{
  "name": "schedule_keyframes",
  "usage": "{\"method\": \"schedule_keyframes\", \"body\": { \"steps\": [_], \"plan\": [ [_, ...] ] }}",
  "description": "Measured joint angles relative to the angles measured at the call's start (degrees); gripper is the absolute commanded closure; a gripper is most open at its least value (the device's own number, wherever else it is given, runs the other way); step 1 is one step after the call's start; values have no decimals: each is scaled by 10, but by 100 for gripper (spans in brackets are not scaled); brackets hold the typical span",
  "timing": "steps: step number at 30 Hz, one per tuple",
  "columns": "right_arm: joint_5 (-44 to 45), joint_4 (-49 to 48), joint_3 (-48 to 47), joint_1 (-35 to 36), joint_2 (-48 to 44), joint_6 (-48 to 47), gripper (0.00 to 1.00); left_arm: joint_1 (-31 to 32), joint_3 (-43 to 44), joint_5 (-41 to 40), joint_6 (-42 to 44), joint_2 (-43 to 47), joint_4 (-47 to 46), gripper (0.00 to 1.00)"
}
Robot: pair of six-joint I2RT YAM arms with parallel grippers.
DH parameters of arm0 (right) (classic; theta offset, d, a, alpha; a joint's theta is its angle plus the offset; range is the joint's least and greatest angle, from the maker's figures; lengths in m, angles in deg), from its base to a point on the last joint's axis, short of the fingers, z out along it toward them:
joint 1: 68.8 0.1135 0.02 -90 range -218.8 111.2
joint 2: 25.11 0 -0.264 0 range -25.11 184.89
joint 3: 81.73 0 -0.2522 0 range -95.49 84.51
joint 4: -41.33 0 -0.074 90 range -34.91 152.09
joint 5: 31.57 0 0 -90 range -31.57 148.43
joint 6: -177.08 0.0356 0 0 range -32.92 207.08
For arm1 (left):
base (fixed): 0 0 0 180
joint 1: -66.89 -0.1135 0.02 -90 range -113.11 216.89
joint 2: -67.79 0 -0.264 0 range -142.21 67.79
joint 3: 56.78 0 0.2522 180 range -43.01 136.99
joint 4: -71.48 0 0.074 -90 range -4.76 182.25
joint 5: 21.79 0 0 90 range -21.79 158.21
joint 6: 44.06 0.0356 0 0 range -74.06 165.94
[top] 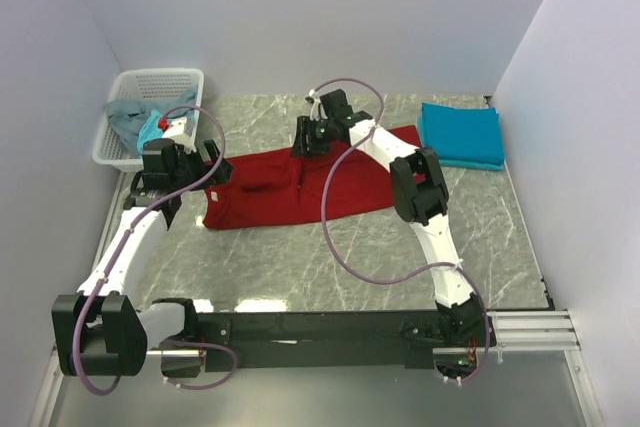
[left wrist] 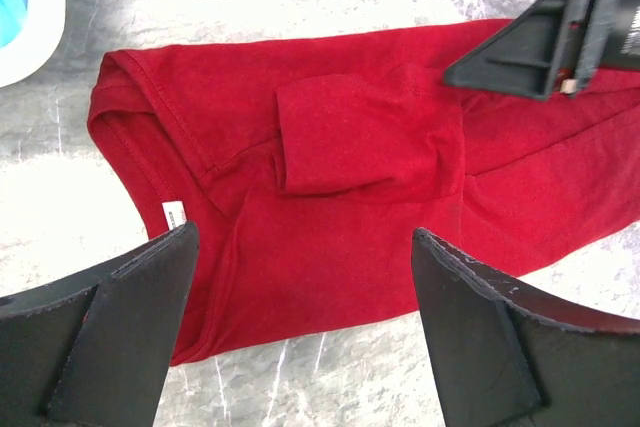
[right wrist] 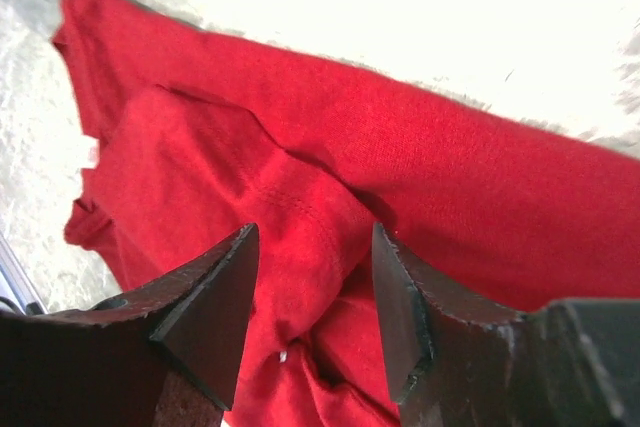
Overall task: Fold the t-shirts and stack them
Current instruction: Fold the tshirt
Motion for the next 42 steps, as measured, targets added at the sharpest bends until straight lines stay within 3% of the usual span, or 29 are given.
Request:
{"method": "schedule_keyframes", "body": {
  "steps": [4, 10, 15, 16, 19, 31, 42],
  "plan": [
    [4, 1, 1, 6, 10, 6, 46, 0, 0, 5, 2, 1, 0, 8],
    [3, -3, 8, 9, 10, 12, 57, 0, 0, 10, 3, 1, 0, 8],
    [-1, -3, 8, 9, 10, 16, 80, 0, 0, 11, 3, 1, 0, 8],
    [-1, -3, 8, 9, 10, 17, 89, 0, 0, 12, 3, 1, 0, 8],
    [0, -5, 8, 9, 10, 15, 98, 0, 0, 14, 4, 1, 0, 8],
    [29, -78, 135, 3, -58, 16, 99, 0, 0, 19, 4, 1, 0, 8],
    [48, -128, 156, -4, -91, 23, 99, 0, 0, 25, 4, 1, 0, 9]
  ]
}}
